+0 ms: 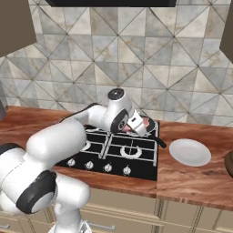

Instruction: Place one of the steaks on the plate and the other in the bowl. Then place the bowl in the fridge.

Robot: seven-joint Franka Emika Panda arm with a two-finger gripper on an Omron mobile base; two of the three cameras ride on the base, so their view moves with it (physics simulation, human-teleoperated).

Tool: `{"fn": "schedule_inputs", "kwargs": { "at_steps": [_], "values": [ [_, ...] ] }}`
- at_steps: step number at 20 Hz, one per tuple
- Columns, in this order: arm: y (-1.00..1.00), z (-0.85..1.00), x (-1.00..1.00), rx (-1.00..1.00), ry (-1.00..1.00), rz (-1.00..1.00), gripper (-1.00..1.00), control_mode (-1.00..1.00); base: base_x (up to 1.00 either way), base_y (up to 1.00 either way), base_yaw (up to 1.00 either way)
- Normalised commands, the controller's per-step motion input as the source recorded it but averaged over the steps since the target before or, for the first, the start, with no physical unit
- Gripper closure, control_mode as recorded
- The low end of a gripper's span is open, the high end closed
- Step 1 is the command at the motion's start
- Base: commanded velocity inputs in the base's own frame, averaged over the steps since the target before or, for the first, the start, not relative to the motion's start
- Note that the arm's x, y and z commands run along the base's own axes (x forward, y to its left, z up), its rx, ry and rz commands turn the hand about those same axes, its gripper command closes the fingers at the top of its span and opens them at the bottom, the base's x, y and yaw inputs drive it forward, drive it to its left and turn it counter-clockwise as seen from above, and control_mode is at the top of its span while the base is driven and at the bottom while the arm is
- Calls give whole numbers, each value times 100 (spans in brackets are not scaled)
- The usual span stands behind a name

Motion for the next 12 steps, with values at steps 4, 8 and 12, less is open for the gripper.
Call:
{"fn": "schedule_inputs", "kwargs": {
  "at_steps": [4,8,12],
  "values": [
    [-63,-4,34,5,2,0,100,-100,0,0,0],
    [-64,-7,42,6,11,2,100,-100,0,0,0],
    [-68,-11,30,9,8,7,100,-100,0,0,0]
  ]
}}
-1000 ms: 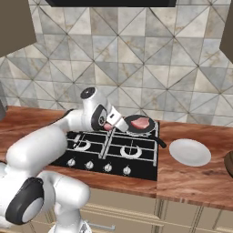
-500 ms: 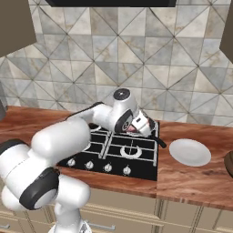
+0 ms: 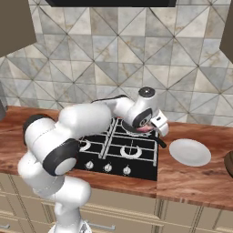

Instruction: Place one of the steaks on the plate and the other in the bowl. Then place the bowl in the fridge.

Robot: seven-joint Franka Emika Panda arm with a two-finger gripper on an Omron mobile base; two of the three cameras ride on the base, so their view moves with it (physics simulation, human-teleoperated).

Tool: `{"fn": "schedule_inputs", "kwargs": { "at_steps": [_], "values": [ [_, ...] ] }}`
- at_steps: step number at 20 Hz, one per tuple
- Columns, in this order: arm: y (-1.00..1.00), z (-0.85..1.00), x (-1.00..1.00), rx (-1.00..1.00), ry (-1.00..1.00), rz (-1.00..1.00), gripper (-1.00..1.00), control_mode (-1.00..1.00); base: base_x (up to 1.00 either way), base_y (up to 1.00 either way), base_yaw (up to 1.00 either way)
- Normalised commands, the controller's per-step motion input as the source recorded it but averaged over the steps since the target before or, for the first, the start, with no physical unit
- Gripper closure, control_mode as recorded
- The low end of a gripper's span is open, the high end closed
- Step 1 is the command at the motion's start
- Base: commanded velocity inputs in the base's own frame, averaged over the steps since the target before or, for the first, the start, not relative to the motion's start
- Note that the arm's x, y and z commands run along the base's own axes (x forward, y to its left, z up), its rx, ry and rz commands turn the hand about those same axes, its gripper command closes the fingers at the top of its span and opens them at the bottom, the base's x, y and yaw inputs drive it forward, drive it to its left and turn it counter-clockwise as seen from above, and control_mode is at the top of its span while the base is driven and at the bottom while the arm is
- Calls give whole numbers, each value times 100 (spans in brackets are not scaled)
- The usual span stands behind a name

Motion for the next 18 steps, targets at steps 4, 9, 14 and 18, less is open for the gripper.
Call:
{"fn": "schedule_inputs", "kwargs": {
  "at_steps": [4,9,14,18],
  "values": [
    [-74,-14,29,5,9,4,100,-100,0,0,0],
    [-66,-23,12,2,3,1,100,-100,0,0,0],
    [-32,-7,0,0,-2,-3,100,-100,0,0,0],
    [-27,-5,-16,0,0,-10,100,-100,0,0,0]
  ]
}}
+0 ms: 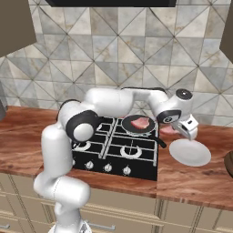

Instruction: Place one of the steaks on the plate and the other in the bowl. Then place the bowl in the fridge.

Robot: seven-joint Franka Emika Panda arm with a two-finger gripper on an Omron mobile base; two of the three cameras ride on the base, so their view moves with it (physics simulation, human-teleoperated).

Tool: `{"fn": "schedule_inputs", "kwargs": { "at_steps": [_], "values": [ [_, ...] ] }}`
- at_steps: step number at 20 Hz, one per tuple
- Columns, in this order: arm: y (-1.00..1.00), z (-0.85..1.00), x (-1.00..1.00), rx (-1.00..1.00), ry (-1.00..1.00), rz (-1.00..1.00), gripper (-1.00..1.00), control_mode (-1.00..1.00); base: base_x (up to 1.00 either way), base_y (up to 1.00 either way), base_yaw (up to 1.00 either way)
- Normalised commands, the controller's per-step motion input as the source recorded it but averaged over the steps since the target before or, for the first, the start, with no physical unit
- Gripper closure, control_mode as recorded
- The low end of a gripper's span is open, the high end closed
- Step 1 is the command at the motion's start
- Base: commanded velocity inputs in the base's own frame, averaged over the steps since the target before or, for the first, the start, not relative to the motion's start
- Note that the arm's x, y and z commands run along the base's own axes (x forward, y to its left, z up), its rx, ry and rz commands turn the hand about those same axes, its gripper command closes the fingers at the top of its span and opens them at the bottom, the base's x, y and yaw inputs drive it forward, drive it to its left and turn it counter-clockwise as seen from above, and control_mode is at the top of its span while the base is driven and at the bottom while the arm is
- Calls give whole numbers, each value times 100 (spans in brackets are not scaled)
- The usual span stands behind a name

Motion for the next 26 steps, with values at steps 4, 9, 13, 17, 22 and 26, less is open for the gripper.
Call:
{"fn": "schedule_inputs", "kwargs": {
  "at_steps": [4,9,13,17,22,26],
  "values": [
    [16,-22,-32,-3,0,-10,100,-100,0,0,0],
    [2,-15,-13,-3,-1,-11,100,-100,0,0,0],
    [-16,-50,2,1,2,-13,100,-100,0,0,0],
    [-43,-34,-1,8,1,-8,100,-100,0,0,0],
    [-26,-19,4,18,0,-2,100,-100,0,0,0],
    [-10,-28,14,8,3,0,100,-100,0,0,0]
  ]
}}
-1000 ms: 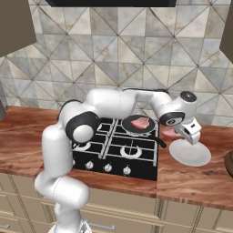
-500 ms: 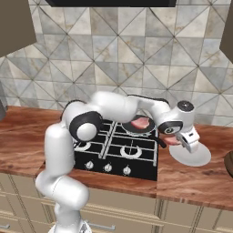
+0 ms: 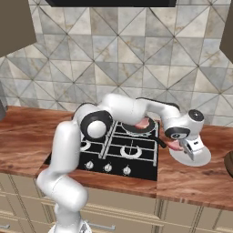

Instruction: Place one of the steaks on the plate and the other in the bowl. Then place the bowl in the fridge.

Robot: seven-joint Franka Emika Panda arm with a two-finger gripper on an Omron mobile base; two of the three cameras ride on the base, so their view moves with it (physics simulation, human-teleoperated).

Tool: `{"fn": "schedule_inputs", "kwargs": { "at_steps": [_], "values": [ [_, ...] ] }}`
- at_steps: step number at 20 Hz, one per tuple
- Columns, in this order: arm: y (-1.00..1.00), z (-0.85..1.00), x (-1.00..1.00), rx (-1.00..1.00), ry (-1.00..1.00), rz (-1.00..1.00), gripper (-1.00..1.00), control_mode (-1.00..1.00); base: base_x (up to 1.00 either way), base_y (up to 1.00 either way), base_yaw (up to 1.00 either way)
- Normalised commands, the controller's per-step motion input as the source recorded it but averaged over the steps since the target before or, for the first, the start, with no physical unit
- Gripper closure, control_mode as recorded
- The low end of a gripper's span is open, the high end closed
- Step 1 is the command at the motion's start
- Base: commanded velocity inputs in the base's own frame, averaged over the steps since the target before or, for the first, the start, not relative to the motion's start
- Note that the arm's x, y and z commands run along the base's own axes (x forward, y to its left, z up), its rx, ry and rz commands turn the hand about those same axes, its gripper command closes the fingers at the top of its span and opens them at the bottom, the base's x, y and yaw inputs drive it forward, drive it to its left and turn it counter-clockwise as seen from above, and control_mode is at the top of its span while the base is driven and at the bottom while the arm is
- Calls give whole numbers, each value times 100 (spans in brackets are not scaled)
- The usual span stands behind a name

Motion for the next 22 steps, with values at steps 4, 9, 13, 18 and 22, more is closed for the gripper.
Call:
{"fn": "schedule_inputs", "kwargs": {
  "at_steps": [4,9,13,18,22],
  "values": [
    [-28,-23,18,0,1,0,100,-100,0,0,0],
    [-6,-49,8,0,0,0,100,-100,0,0,0],
    [-2,-46,6,0,1,0,100,-100,0,0,0],
    [-15,-18,17,0,0,-3,-100,-100,0,0,0],
    [-17,-3,15,0,-1,-6,-100,-100,0,0,0]
  ]
}}
